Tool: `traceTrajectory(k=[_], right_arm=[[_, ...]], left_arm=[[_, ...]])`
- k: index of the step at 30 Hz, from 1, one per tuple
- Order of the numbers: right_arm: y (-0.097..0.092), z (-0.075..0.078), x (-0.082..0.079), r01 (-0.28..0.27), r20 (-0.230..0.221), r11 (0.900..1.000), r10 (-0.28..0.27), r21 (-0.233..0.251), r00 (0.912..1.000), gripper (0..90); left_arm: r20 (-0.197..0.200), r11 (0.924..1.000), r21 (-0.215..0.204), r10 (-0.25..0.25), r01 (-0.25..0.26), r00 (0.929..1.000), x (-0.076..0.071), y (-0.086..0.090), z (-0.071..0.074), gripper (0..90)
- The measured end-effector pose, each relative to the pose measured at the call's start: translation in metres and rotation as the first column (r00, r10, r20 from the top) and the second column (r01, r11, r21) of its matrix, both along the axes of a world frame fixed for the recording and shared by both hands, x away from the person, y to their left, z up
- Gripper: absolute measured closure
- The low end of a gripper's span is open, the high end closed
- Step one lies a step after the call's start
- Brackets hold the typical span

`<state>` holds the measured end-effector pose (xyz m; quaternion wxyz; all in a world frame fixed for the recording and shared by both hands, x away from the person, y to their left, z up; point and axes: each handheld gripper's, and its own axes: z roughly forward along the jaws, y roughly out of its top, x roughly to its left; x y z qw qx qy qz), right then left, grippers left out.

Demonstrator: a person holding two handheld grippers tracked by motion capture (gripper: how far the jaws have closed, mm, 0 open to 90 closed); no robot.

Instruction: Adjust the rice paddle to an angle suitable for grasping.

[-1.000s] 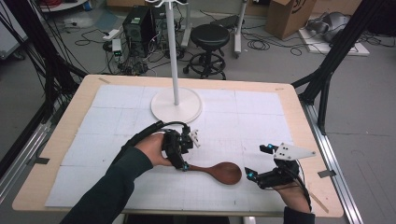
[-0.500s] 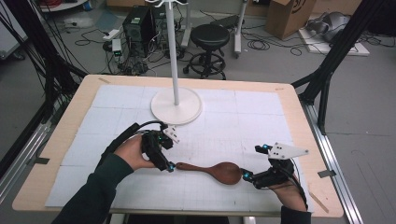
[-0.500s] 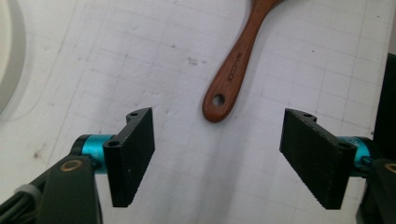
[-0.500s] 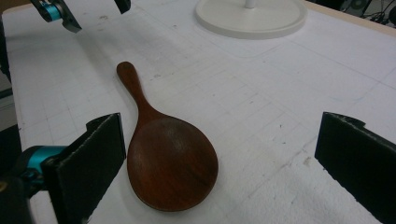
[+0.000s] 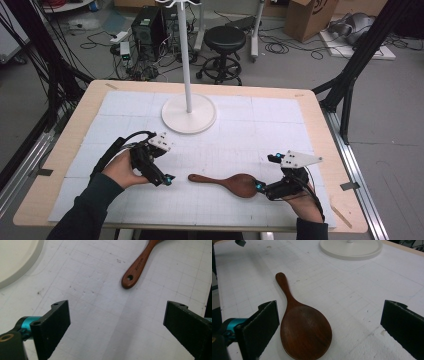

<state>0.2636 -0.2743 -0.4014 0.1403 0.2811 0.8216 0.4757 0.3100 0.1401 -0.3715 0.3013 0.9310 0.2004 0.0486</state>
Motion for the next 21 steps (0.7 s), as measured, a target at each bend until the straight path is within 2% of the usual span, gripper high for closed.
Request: traceTrajectory(k=[4, 8, 11, 13, 14, 21], right_arm=[[0.002, 0.000, 0.002, -0.004, -0.003, 1.0000, 0.004, -0.004, 1.0000, 0.9], [0.003, 0.003, 0.003, -0.003, 0.006, 1.0000, 0.003, -0.001, 1.0000, 0.9], [0.005, 0.004, 0.003, -0.006, 0.002, 1.0000, 0.006, -0.001, 1.0000, 0.9], [0.007, 0.004, 0.004, -0.011, 0.006, 0.9999, 0.011, -0.005, 0.9999, 0.9], [0.008, 0.004, 0.004, -0.011, -0.002, 0.9999, 0.011, -0.003, 0.9999, 0.9], [0.011, 0.004, 0.005, -0.019, 0.001, 0.9997, 0.019, -0.013, 0.9998, 0.9]], left_arm=[[0.026, 0.9986, -0.036, 0.040, -0.040, 0.9989, -0.004, 0.014, -0.001, 1.7], [0.034, 0.9941, -0.083, 0.072, -0.069, 0.9968, -0.008, 0.028, -0.001, 1.7], [0.040, 0.9897, -0.112, 0.094, -0.089, 0.9948, -0.010, 0.038, -0.002, 1.7], [0.042, 0.9835, -0.143, 0.118, -0.111, 0.9921, -0.013, 0.043, -0.002, 1.7], [0.043, 0.9822, -0.147, 0.125, -0.118, 0.9912, -0.014, 0.048, -0.003, 1.7], [0.052, 0.9779, -0.169, 0.133, -0.123, 0.9897, -0.017, 0.055, -0.005, 1.7]])
